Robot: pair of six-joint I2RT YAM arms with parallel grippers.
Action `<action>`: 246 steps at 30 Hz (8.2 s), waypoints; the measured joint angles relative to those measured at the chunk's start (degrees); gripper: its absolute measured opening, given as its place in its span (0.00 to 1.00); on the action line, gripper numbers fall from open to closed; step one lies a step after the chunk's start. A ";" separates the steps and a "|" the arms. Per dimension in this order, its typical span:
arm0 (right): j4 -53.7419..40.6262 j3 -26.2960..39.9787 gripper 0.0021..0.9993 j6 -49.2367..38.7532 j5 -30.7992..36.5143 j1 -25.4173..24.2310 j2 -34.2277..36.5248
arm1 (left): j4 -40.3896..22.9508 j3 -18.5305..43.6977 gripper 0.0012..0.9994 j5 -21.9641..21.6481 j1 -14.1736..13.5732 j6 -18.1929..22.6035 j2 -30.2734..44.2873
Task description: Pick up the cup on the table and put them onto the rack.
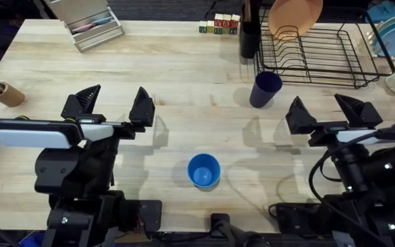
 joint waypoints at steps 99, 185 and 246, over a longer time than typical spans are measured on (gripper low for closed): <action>-41.28 64.30 1.00 0.90 -11.63 -0.22 87.09 | -40.65 62.64 0.99 -2.51 0.00 0.63 57.68; -33.21 78.23 0.03 2.64 -7.37 -0.37 98.97 | -40.65 62.64 0.99 -2.51 0.00 0.63 57.69; -34.27 80.36 0.40 3.04 -7.27 -0.57 95.88 | -41.45 62.64 0.99 -2.51 0.00 0.63 57.68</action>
